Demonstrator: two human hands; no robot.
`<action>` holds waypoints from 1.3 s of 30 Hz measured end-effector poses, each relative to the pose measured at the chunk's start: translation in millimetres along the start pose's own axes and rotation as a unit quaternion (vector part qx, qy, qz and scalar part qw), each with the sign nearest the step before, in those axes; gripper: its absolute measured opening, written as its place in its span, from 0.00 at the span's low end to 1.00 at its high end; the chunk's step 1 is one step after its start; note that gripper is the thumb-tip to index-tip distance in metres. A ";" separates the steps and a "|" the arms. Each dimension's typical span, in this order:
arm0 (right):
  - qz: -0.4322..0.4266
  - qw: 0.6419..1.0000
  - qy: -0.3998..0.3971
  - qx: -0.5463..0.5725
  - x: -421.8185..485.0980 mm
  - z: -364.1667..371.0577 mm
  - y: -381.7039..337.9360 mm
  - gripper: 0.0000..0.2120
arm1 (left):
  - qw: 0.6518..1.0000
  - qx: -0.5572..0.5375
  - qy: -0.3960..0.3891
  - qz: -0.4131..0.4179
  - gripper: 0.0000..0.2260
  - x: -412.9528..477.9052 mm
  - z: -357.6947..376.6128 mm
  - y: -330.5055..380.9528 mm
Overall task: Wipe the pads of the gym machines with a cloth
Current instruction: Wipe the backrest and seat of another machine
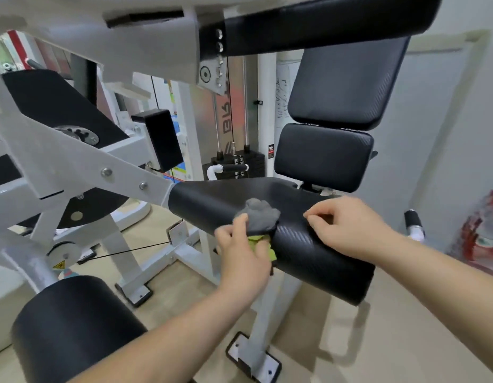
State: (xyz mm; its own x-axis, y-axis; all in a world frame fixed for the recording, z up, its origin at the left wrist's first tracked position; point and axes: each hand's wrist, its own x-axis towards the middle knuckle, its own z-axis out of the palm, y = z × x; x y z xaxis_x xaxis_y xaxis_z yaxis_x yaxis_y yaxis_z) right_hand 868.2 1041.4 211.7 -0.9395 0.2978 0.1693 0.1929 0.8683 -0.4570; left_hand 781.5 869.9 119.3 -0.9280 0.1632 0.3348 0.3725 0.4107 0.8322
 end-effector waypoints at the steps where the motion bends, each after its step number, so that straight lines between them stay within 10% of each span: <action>1: 0.007 0.997 0.061 -0.044 -14.9 4.3 9.4 0.10 | 1.000 0.015 0.006 0.001 0.24 18.9 -6.7 0.3; 7: 0.018 0.954 0.287 0.084 -33.8 52.3 51.3 0.14 | 0.983 0.152 0.084 -0.060 0.22 54.1 4.8 28.3; 14: 0.032 0.931 0.299 0.209 -38.5 47.8 49.6 0.28 | 0.993 0.087 0.062 0.054 0.25 -47.0 44.0 52.7; 18: 0.078 0.916 0.258 0.298 -42.9 36.8 55.4 0.29 | 0.984 0.079 -0.013 0.161 0.23 -62.3 43.7 61.3; 24: 0.168 0.895 0.128 0.393 -57.0 10.1 49.3 0.30 | 0.997 0.046 -0.040 0.044 0.25 -87.6 56.4 81.8; 30: 0.369 0.855 0.106 0.349 -86.1 -64.1 13.1 0.14 | 0.924 -0.036 -0.362 -0.119 0.12 -150.0 30.0 131.3; 39: 0.430 0.798 -0.162 0.390 -145.2 -170.9 -94.1 0.20 | 0.889 -0.176 -0.206 -0.370 0.10 -106.7 -141.5 260.6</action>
State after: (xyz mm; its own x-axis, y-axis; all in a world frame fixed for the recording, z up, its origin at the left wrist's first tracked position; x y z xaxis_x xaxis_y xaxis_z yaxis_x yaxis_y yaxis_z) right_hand 1034.9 984.2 379.4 -0.6024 0.4221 -0.6775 0.6899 -0.1517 -0.7079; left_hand 977.9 832.5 363.0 -0.8136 0.3108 -0.4913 -0.4297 0.2478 0.8683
